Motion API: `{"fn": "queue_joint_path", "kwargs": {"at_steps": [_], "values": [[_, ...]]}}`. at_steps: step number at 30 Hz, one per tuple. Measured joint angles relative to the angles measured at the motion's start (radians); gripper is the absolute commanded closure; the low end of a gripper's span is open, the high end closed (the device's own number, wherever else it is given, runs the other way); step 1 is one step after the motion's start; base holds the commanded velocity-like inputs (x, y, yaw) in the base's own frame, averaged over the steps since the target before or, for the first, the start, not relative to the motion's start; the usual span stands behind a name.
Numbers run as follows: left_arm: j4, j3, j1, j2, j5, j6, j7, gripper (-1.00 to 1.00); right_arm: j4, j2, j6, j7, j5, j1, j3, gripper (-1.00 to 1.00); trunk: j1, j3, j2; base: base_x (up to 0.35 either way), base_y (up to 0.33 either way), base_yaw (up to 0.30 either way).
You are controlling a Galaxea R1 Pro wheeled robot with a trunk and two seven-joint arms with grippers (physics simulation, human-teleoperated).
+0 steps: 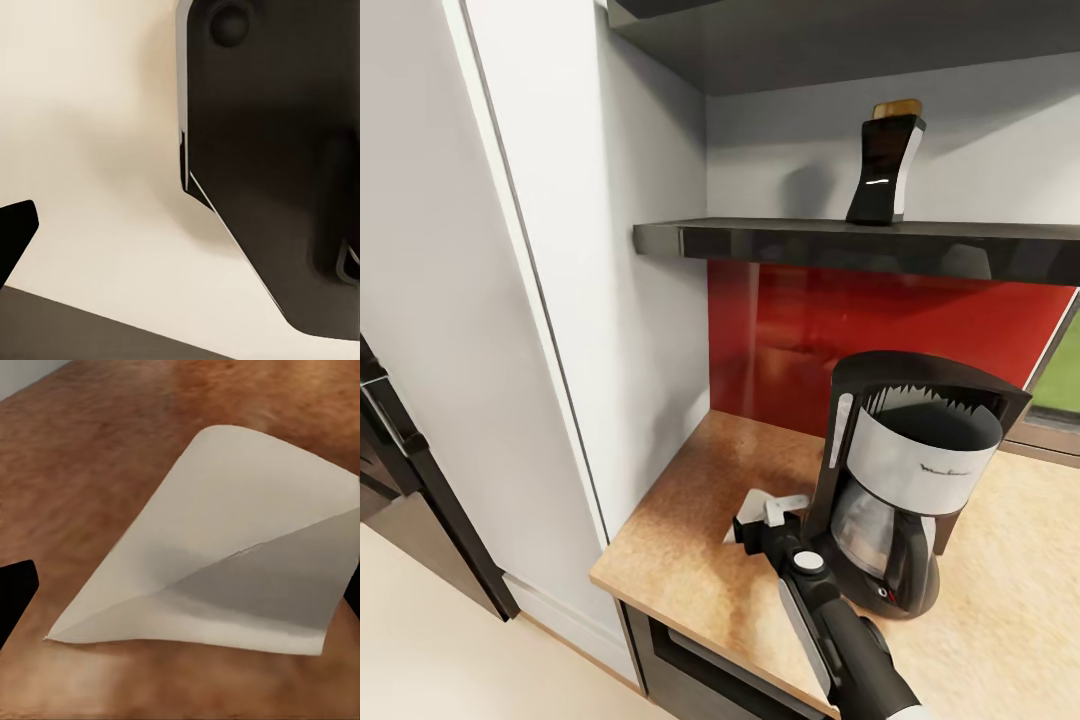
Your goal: Set up a coffee station on the kitchen countertop: keep the coffee maker on the countertop, move the bottle of coffee from the kitchen shelf to the counter next to the coffee maker, place a paper coffee filter on top of the coffee maker, put the saucer next to the coffee maker with the coffee cup on the saucer, and place the electric kettle next to the coffee maker.
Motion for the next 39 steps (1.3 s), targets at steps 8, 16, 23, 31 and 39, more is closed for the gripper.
{"fn": "queue_joint_path", "kwargs": {"at_steps": [8, 16, 23, 31, 39], "values": [[0.001, 0.000, 0.000, 0.000, 0.000, 0.000, 0.000, -1.00, 0.021, 0.000, 0.000, 0.001, 0.000, 0.000, 0.001, -1.00, 0.000, 0.000, 0.000, 0.000, 0.000, 0.000], [0.001, 0.000, 0.000, -0.001, 0.000, 0.000, 0.000, -1.00, 0.022, 0.000, 0.000, 0.001, 0.000, 0.000, 0.002, -1.00, 0.000, 0.000, 0.000, 0.000, 0.000, 0.000], [0.001, 0.000, 0.000, 0.000, 0.000, 0.000, 0.000, -1.00, 0.022, 0.001, 0.000, 0.001, 0.000, 0.000, 0.014, -1.00, 0.000, 0.000, 0.000, 0.000, 0.000, 0.000], [0.001, 0.000, 0.000, 0.000, 0.000, 0.000, 0.000, -1.00, 0.022, 0.002, 0.000, 0.002, 0.000, 0.000, 0.047, -1.00, 0.000, 0.000, 0.000, 0.000, 0.000, 0.000], [0.001, 0.000, 0.000, 0.000, 0.000, 0.000, 0.000, -1.00, 0.023, 0.002, 0.000, 0.002, 0.000, 0.000, 0.047, -1.00, 0.000, 0.000, 0.000, 0.000, 0.000, 0.000]]}}
